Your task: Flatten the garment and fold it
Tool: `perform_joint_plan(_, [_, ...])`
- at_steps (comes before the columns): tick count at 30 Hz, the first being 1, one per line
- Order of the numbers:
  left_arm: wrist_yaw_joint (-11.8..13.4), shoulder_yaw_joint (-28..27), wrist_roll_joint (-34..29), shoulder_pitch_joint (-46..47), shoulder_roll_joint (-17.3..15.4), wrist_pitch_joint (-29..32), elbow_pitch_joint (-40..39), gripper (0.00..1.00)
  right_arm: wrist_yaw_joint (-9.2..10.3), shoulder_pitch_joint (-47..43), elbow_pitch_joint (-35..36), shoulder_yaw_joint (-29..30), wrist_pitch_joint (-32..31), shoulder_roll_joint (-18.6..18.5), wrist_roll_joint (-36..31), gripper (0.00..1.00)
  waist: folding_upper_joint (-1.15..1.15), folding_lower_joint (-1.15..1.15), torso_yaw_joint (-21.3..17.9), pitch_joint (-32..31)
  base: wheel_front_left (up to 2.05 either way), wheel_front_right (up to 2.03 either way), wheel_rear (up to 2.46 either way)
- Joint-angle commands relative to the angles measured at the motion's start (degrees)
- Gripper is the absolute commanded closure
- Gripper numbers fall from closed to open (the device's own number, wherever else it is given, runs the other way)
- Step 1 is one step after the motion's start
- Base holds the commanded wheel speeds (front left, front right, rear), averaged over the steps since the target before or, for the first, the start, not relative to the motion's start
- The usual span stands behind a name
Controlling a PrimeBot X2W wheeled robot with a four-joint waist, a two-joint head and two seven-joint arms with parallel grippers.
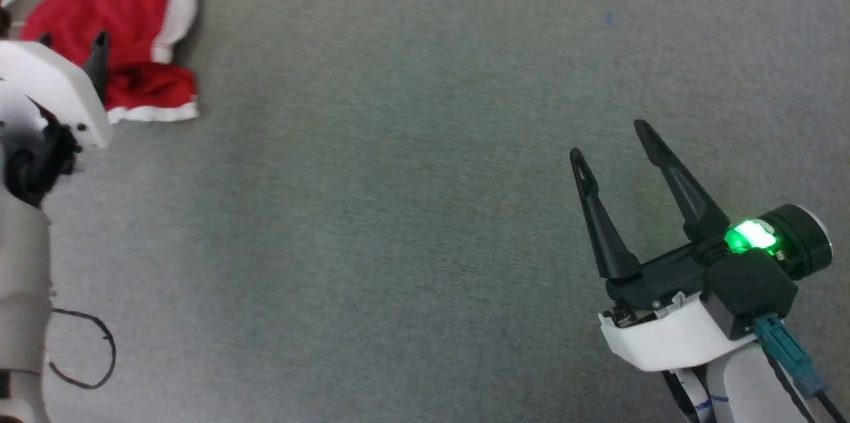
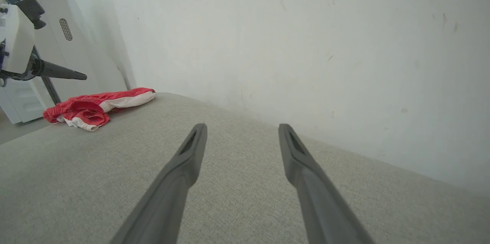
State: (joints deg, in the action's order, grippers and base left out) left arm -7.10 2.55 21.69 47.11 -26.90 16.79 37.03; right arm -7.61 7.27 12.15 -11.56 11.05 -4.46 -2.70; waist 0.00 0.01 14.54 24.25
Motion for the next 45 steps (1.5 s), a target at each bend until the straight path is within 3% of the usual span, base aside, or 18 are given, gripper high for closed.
perform_joint_plan(1, [-0.3,0.5,1.1,0.9,-0.4,0.9,0.4,0.00,0.12,0.8,0.5,-0.2,-0.1,-0.1,-0.6,0.00,0.00,-0.01,-6.1,6.2,0.00,0.00,0.00])
perform_joint_plan(5, [-0.4,4.0,8.3,3.8,-4.7,9.7,3.0,0.00,0.12,1.8,2.2,-1.6,0.4,-0.3,-0.2,0.00,0.00,-0.01,-7.9,8.2,0.00,0.00,0.00])
perform_joint_plan(11, [-0.4,4.9,15.1,6.5,-10.4,16.8,6.5,0.00,0.12,2.5,3.3,-1.8,0.9,-0.2,-0.3,0.00,0.00,-0.01,-10.1,10.2,0.00,0.00,0.00])
perform_joint_plan(17, [-0.4,5.5,22.2,6.1,-12.6,25.9,9.2,0.00,0.12,2.0,3.4,-1.5,1.2,-0.1,-0.7,0.00,0.00,-0.01,-11.0,11.0,0.00,0.00,0.00])
perform_joint_plan(19, [-0.4,6.3,24.6,5.4,-12.6,29.5,9.1,1.00,0.12,1.8,3.4,-1.4,1.2,-0.1,-0.8,0.00,0.00,-0.01,-10.9,10.9,0.00,0.00,0.00])
perform_joint_plan(22, [-0.4,7.3,27.5,4.4,-12.4,31.8,7.9,1.00,0.12,1.5,3.0,-1.1,1.2,-0.1,-1.0,0.00,0.00,-0.01,-10.4,10.2,0.00,0.00,0.00])
perform_joint_plan(27, [-0.4,7.3,28.5,3.4,-13.2,26.7,7.3,1.00,0.12,1.6,1.9,-1.4,1.1,-0.4,-1.1,0.00,0.00,-0.01,-9.8,7.5,0.00,0.00,0.00])
perform_joint_plan(30, [-0.4,7.3,28.4,3.3,-13.6,21.3,6.9,1.00,0.12,1.3,0.8,-1.2,1.3,-0.4,-0.8,0.00,0.00,-0.01,-9.4,4.9,0.00,0.00,0.00])
perform_joint_plan(38, [-0.4,7.6,26.1,4.8,-13.7,0.1,4.3,1.00,0.12,-0.6,-3.9,1.0,2.4,0.0,0.0,0.00,0.00,-0.01,-9.0,-4.9,0.00,0.00,0.00])
perform_joint_plan(45, [-0.4,12.5,25.2,6.1,-13.0,-9.4,-2.1,1.00,0.12,-2.0,-8.2,4.5,2.9,0.6,0.8,0.00,0.00,-0.01,-9.6,-12.1,0.00,0.00,0.00])
